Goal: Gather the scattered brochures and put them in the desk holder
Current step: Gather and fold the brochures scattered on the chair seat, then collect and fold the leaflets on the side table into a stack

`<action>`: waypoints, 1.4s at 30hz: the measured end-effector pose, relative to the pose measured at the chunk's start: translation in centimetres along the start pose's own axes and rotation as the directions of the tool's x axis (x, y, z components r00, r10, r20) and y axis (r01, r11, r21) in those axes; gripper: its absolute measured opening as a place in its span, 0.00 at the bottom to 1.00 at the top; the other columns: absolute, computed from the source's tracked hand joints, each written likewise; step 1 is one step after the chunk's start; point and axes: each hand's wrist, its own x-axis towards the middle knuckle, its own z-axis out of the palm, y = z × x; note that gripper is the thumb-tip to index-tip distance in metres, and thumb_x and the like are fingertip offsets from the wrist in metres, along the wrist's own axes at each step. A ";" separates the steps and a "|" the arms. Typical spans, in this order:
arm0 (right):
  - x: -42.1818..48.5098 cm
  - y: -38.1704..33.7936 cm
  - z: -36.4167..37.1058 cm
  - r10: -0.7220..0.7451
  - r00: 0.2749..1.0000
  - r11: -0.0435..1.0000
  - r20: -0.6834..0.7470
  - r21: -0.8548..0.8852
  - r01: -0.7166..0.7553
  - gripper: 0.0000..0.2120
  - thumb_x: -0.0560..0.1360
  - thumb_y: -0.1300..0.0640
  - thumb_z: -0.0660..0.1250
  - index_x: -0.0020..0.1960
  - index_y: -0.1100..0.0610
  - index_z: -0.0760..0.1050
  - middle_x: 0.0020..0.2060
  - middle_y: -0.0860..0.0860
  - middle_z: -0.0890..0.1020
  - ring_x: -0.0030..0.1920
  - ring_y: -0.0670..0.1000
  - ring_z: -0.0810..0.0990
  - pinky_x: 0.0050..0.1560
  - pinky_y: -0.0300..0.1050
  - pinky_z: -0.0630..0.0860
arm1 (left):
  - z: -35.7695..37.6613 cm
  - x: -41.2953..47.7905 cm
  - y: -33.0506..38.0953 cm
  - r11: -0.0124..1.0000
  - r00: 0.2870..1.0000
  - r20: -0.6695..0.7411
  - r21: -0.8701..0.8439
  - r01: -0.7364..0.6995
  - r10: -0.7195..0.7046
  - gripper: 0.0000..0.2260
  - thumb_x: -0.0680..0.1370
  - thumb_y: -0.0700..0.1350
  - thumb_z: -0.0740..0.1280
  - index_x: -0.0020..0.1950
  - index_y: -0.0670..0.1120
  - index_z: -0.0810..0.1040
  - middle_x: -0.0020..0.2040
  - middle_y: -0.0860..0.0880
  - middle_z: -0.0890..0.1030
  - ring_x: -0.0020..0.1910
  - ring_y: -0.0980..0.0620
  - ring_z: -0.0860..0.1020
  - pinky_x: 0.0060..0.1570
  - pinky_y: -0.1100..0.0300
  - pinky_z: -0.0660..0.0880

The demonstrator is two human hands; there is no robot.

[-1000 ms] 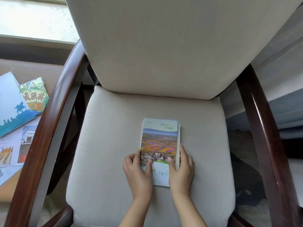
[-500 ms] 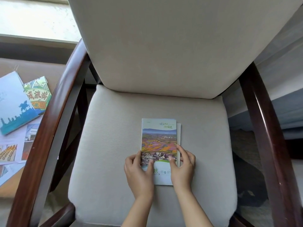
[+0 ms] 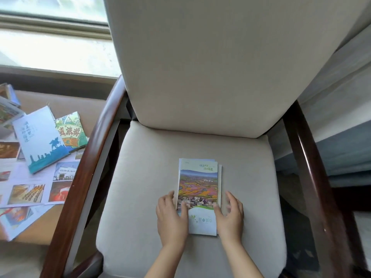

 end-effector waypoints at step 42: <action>-42.5 -40.4 21.5 -0.553 0.524 0.547 0.648 -0.192 0.815 0.17 0.77 0.51 0.62 0.66 0.47 0.70 0.63 0.49 0.74 0.63 0.51 0.73 0.59 0.46 0.73 | -63.4 2.1 -15.1 0.934 0.961 -0.116 0.292 -0.207 0.249 0.11 0.76 0.48 0.62 0.57 0.52 0.77 0.57 0.52 0.79 0.55 0.51 0.77 0.49 0.56 0.75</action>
